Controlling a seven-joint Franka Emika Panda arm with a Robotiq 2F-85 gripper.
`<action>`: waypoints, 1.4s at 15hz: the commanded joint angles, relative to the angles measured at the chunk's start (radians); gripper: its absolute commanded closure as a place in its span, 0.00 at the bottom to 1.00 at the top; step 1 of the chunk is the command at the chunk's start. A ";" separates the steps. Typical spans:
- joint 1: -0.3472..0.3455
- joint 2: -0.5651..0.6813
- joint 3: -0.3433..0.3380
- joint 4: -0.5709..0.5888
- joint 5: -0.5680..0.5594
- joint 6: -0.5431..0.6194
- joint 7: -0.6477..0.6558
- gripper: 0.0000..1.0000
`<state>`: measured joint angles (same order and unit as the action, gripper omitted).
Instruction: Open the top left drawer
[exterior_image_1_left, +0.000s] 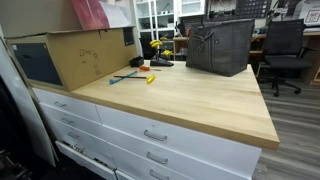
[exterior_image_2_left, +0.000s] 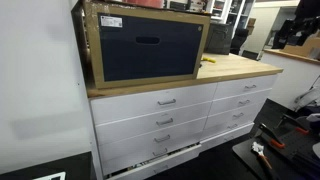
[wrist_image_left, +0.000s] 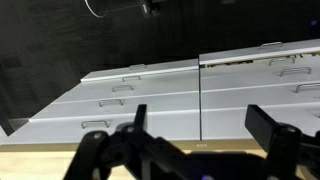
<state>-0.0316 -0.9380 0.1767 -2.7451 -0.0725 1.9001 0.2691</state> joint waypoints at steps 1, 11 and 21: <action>0.006 0.002 -0.006 0.002 -0.005 -0.003 0.004 0.00; 0.006 0.002 -0.006 0.002 -0.005 -0.003 0.004 0.00; -0.016 0.215 -0.058 0.074 -0.011 0.141 -0.036 0.00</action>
<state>-0.0323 -0.8629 0.1389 -2.7371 -0.0736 1.9771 0.2583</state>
